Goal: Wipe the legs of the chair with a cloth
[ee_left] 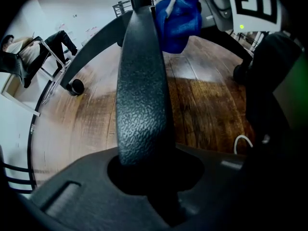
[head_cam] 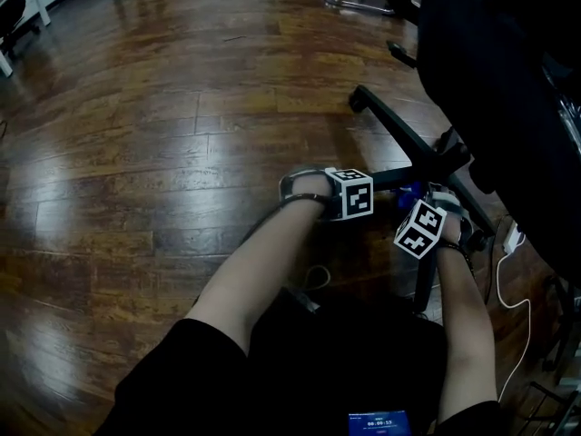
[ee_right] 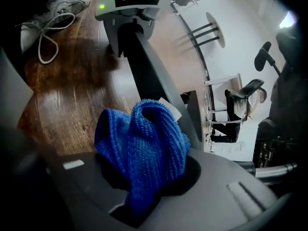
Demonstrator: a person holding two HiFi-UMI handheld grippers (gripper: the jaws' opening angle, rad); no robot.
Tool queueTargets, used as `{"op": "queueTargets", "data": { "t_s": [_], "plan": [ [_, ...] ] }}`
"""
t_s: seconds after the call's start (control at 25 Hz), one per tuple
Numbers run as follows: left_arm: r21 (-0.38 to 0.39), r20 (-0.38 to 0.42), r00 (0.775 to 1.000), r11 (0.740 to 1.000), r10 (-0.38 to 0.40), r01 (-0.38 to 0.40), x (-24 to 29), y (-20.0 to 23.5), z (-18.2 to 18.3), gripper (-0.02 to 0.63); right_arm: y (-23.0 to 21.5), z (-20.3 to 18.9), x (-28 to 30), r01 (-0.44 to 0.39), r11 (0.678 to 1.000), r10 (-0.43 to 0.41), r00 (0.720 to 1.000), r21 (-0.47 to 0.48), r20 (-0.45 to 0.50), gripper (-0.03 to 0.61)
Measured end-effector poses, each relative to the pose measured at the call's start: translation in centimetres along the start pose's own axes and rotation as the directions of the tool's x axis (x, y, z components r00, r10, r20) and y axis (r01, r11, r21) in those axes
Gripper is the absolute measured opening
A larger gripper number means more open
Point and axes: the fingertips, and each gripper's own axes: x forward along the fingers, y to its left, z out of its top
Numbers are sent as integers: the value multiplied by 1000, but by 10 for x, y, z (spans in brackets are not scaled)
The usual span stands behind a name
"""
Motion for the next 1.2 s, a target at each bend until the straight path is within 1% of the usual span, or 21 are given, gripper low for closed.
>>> {"op": "queueTargets", "data": {
  "t_s": [0.08,0.16,0.28,0.4,0.52,0.6,0.68,0.72,0.8,0.88,1.04,1.2],
  "plan": [
    [-1,0,1000,1000,-1,1,0,1,-1,54,2,2,-1,17,1000,-17,1000,-17,10,81],
    [-3,0,1000,1000,2,-2,0,0,-2,54,11,2,-6,13,1000,-13,1000,-16,19,81],
    [4,4,1000,1000,9,-9,1,0,-1,54,35,-2,-19,-40,999,40,999,-3,6,81],
    [5,10,1000,1000,12,-12,2,2,-4,54,75,-5,-40,-127,992,127,992,-18,9,81],
    [-2,2,1000,1000,18,-18,3,2,-4,54,126,-14,-66,-207,975,209,978,-75,12,81],
    [-7,-8,1000,1000,23,-23,3,3,-5,54,158,-22,-82,-238,960,239,971,-145,-16,81],
    [-10,-16,1000,1000,25,-25,3,3,-5,54,177,-28,-88,-259,944,254,966,-202,-52,81],
    [-11,-16,1000,1000,26,-26,3,3,-5,54,179,-29,-88,-270,942,264,963,-198,-58,82],
    [-11,-13,1000,1000,24,-24,2,2,-4,54,168,-28,-83,-277,950,273,961,-144,-48,81],
    [-10,-9,1000,1000,18,-18,2,2,-3,54,145,-24,-72,-242,965,241,970,-103,-28,81],
    [-10,-10,1000,1000,15,-15,1,2,-3,54,84,-15,-37,-130,990,128,991,-47,-41,81],
    [-4,6,1000,1000,1,-1,0,-1,-1,54,20,-5,-5,-6,1000,7,999,29,-51,83]
  ]
}}
